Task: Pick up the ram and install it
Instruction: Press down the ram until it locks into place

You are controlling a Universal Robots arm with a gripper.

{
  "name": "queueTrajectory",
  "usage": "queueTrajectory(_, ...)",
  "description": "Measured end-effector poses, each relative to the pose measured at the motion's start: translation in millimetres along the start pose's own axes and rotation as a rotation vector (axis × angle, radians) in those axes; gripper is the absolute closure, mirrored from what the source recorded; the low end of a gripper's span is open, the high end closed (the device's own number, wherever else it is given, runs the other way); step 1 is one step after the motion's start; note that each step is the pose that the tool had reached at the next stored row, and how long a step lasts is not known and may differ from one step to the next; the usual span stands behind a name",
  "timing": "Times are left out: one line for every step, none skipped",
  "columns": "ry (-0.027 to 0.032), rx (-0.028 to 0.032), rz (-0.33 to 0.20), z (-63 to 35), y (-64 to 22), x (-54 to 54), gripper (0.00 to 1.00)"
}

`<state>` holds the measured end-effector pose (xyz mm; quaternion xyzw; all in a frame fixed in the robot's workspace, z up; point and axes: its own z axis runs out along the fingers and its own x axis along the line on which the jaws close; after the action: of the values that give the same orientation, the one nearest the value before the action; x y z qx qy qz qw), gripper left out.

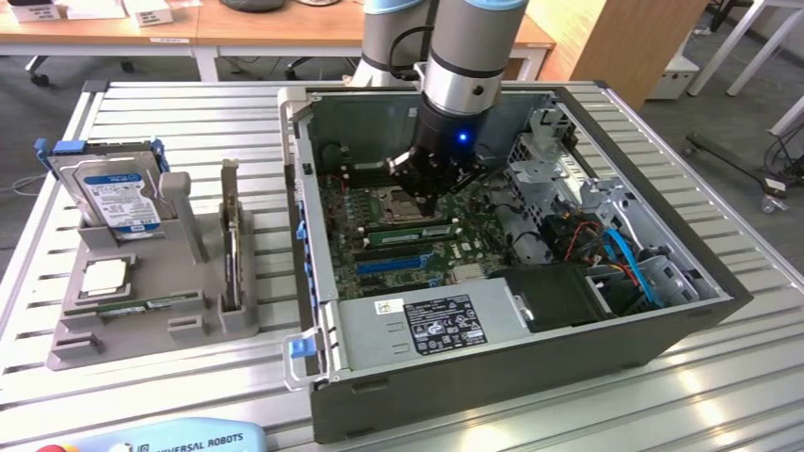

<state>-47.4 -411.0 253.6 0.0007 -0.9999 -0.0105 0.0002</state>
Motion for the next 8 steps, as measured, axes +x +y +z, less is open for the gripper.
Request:
queueTrajectory(0.0000, 0.0001, 0.000, 0.0, 0.0, 0.2, 0.90)
queueTrajectory(0.0000, 0.0001, 0.000, -0.1, 0.0, 0.4, 0.90)
queueTrajectory(0.0000, 0.0000, 0.000, 0.0, 0.0, 0.5, 0.90)
queueTrajectory(0.0001, 0.0000, 0.000, 0.0, 0.0, 0.6, 0.90)
queueTrajectory(0.0001, 0.0001, -0.001, 0.0, 0.0, 0.8, 0.90)
queueTrajectory(0.0001, 0.0001, -0.001, 0.0, 0.0, 1.0, 0.90)
queueTrajectory(0.0001, 0.0001, -0.002, -0.1, 0.0, 1.1, 0.90)
queueTrajectory(0.0001, 0.0001, -0.002, 0.0, 0.0, 1.2, 0.90)
